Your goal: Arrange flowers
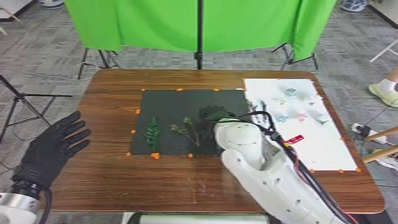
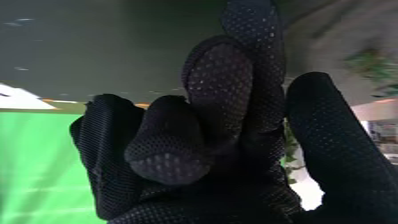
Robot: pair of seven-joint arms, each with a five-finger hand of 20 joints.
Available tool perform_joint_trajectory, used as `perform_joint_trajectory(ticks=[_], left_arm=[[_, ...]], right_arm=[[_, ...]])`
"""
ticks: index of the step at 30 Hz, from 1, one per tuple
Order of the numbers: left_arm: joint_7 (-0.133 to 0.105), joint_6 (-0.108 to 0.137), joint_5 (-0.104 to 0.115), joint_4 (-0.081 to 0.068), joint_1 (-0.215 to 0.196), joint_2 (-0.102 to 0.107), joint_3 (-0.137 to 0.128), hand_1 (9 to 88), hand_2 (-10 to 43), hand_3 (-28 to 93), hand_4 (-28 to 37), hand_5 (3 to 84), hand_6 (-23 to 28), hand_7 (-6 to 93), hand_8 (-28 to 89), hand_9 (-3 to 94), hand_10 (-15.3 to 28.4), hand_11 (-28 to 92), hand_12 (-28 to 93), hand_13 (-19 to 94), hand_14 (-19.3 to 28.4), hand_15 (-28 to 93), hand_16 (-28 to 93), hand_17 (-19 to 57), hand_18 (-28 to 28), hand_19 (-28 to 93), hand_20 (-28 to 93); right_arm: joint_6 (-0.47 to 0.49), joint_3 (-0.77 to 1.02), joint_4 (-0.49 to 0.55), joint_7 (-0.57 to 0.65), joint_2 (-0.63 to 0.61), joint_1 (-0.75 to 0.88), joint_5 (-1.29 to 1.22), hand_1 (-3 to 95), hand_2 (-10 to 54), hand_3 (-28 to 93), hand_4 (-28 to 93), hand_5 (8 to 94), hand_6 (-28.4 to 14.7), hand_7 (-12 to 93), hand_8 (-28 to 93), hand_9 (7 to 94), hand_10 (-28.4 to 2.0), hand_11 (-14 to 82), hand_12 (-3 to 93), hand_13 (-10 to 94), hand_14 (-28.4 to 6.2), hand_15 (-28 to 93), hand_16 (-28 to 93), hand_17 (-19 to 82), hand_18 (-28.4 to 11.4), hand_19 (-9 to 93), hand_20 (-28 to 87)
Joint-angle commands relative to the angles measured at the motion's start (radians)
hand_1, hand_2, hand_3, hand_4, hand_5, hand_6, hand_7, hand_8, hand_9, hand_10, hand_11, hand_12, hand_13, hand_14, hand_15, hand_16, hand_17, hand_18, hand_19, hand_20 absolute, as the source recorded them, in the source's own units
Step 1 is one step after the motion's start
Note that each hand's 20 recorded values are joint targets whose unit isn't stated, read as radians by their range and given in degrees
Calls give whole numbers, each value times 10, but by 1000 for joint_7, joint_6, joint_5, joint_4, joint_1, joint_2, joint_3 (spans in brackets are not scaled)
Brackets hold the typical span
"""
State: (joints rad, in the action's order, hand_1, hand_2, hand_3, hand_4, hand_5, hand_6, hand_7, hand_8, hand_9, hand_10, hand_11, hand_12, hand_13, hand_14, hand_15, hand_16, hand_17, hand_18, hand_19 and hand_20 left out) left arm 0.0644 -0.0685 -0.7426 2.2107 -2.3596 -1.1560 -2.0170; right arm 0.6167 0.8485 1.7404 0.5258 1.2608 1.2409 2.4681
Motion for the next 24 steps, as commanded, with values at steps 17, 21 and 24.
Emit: perform_joint_trajectory(ticks=[17,21,24], left_arm=[[7,-11,0,-8,-8,2,1,262,-16,715,-276,277,28,233,-131,200,100,288,129,145,126,435,-29,-101,191,457,96],[0,-7,-1,-2,-17,-4,0,262,-14,715,-277,275,28,234,-131,199,99,287,128,144,125,436,-29,-102,191,457,95],[-6,-3,-2,1,-24,-10,-2,262,-13,714,-277,274,28,235,-131,198,99,288,129,143,125,438,-29,-104,191,458,96]], right_arm=[[-47,40,88,-26,-23,19,40,218,127,797,-231,887,-3,323,-155,937,-98,441,289,872,-65,727,315,577,-209,932,635],[-67,104,102,-10,-47,-5,-1,194,122,788,-234,885,-3,323,-155,937,-98,440,292,870,-65,728,315,575,-209,932,635],[-96,133,81,12,-90,-37,-4,192,119,782,-238,879,-4,323,-154,931,-101,436,302,858,-72,733,321,564,-210,932,636]])
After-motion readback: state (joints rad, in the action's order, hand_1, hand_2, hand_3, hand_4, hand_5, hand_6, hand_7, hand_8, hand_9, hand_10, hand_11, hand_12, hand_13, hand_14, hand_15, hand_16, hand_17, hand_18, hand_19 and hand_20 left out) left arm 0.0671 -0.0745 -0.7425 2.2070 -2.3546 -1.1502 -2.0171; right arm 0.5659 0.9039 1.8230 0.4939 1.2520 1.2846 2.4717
